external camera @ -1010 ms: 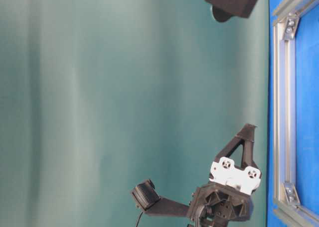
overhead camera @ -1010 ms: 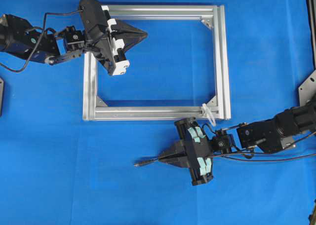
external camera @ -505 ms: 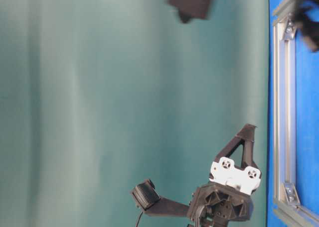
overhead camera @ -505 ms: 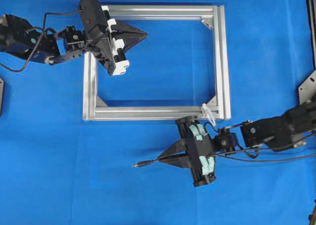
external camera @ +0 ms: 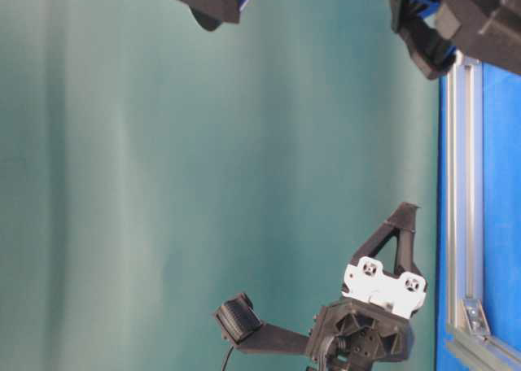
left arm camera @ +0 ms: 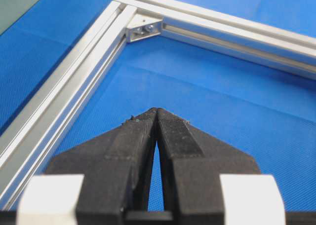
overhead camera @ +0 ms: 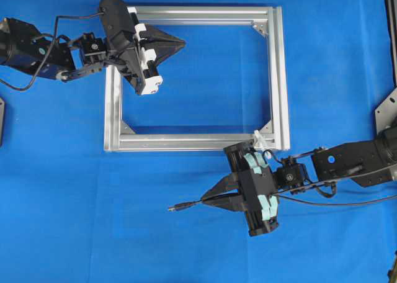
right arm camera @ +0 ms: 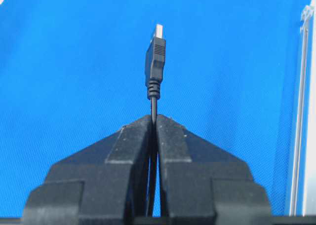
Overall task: Insert the wire through the string loop located on the right side.
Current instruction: 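Close the right gripper on the cable just behind the USB plug, then lift the cable and swing the right gripper rightward, aligning plug with loop, then push the USB plug leftward through the white zip-tie loop with right gripper, then move the open left gripper rightward toward the plug emerging from the loop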
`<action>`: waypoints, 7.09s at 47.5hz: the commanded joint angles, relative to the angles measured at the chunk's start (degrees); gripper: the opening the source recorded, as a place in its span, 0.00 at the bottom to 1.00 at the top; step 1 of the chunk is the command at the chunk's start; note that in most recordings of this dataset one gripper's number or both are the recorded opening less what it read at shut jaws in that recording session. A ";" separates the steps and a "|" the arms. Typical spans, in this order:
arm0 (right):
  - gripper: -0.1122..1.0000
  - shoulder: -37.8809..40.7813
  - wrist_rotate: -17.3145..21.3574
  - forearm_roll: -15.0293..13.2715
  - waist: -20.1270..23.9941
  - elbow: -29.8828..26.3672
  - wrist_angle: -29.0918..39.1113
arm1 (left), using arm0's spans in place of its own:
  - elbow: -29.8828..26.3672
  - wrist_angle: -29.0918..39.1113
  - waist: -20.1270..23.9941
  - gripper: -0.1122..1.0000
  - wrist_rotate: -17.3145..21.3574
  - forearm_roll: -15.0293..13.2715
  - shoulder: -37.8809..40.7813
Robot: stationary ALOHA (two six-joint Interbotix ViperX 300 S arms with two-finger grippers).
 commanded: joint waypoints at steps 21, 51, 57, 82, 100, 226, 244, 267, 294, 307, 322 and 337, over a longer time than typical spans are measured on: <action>0.07 -1.58 0.00 -0.09 0.18 -0.62 -0.26 | -0.44 -0.26 0.09 0.10 -0.09 0.09 -1.76; 0.07 -1.58 0.00 -0.18 0.18 -0.53 -0.26 | -0.35 -0.26 0.09 0.10 -0.09 0.09 -1.76; 0.07 -2.20 0.18 -0.09 0.26 0.35 0.18 | -0.35 -0.26 0.09 0.10 -0.18 0.09 -1.76; 0.07 -22.24 0.70 4.92 2.99 22.85 0.35 | 0.00 -0.26 0.09 0.10 -0.18 0.09 -1.93; 0.07 -44.47 0.62 5.01 2.90 34.45 12.83 | 0.00 -0.26 0.09 0.10 -0.26 0.18 -1.93; 0.07 -48.34 0.09 4.13 -11.43 38.06 15.29 | -0.26 -0.26 0.09 0.10 -0.26 0.18 -1.93; 0.07 -45.97 0.53 4.39 -11.43 37.97 12.48 | -0.44 -0.26 0.09 0.10 -0.26 0.18 -1.85; 0.07 -30.94 0.53 4.22 -9.67 32.43 2.46 | -0.53 -0.26 0.09 0.10 -0.35 0.26 -1.93; 0.07 -14.94 0.26 4.31 -9.14 20.65 -3.69 | -0.35 -0.26 -0.18 0.10 -0.35 0.35 -1.93; 0.07 -14.94 0.26 4.39 -9.14 20.57 -3.69 | -0.26 -0.26 -0.26 0.10 -0.53 0.35 -1.93; 0.07 -14.85 0.26 4.39 -9.14 20.74 -3.60 | 0.09 0.09 -4.66 0.10 -1.85 0.35 -1.93; 0.07 -14.85 0.26 4.39 -9.14 20.83 -3.43 | 0.26 3.16 -16.70 0.10 -5.54 0.35 -1.93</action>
